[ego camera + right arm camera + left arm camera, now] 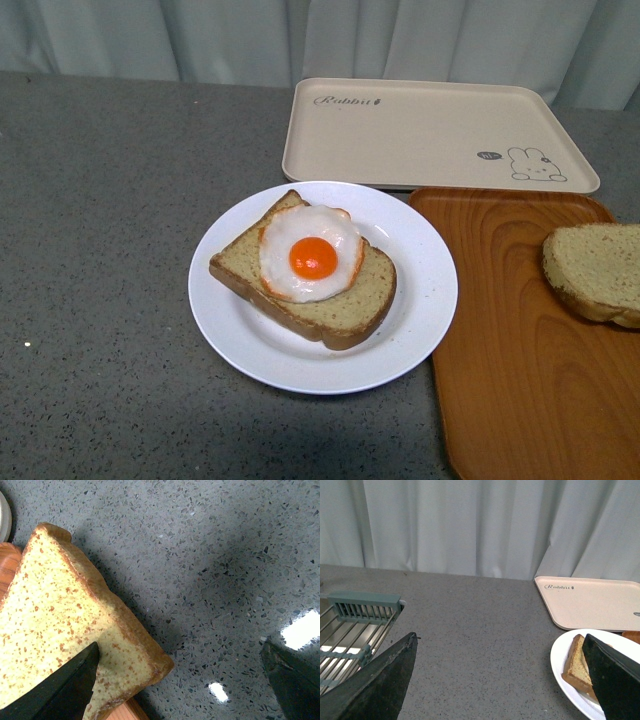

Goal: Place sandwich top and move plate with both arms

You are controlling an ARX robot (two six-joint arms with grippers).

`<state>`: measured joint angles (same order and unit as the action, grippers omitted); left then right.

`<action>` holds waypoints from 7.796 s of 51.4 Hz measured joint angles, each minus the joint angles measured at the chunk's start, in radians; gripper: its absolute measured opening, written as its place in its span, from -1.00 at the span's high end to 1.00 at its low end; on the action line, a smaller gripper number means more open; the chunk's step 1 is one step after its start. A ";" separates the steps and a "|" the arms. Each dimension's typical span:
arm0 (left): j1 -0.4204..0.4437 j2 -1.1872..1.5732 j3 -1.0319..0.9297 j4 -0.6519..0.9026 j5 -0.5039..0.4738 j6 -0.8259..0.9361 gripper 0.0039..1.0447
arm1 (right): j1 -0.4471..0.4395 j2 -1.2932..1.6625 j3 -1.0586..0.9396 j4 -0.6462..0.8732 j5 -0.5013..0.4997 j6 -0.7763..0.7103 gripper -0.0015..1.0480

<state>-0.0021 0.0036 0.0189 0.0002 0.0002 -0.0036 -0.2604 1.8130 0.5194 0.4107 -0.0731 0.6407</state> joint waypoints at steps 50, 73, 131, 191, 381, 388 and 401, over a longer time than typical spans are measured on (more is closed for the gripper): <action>0.000 0.000 0.000 0.000 0.000 0.000 -0.88 | 0.074 0.061 0.035 0.115 -0.031 0.096 -0.83; 0.000 0.000 0.000 0.000 0.000 0.000 -0.88 | 0.084 0.061 0.082 0.140 -0.075 0.098 0.69; 0.000 0.000 0.000 0.000 0.000 0.000 -0.88 | 0.716 0.040 0.214 0.348 -0.075 0.130 0.95; 0.000 0.000 0.000 0.000 -0.001 0.000 -0.88 | 0.510 -0.034 -0.094 0.829 0.280 -0.436 0.04; -0.504 1.840 0.414 0.715 -0.173 -1.343 -0.88 | 0.262 -1.809 -0.513 -0.414 0.072 -0.636 -0.83; -0.504 1.847 0.415 0.717 -0.175 -1.353 -0.69 | 0.262 -1.809 -0.513 -0.414 0.072 -0.636 -0.83; -0.504 1.861 0.412 0.719 -0.173 -1.375 0.04 | 0.262 -1.809 -0.513 -0.414 0.072 -0.637 -0.83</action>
<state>-0.5060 1.8645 0.4309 0.7193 -0.1726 -1.3788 0.0017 0.0040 0.0067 -0.0029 -0.0010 0.0040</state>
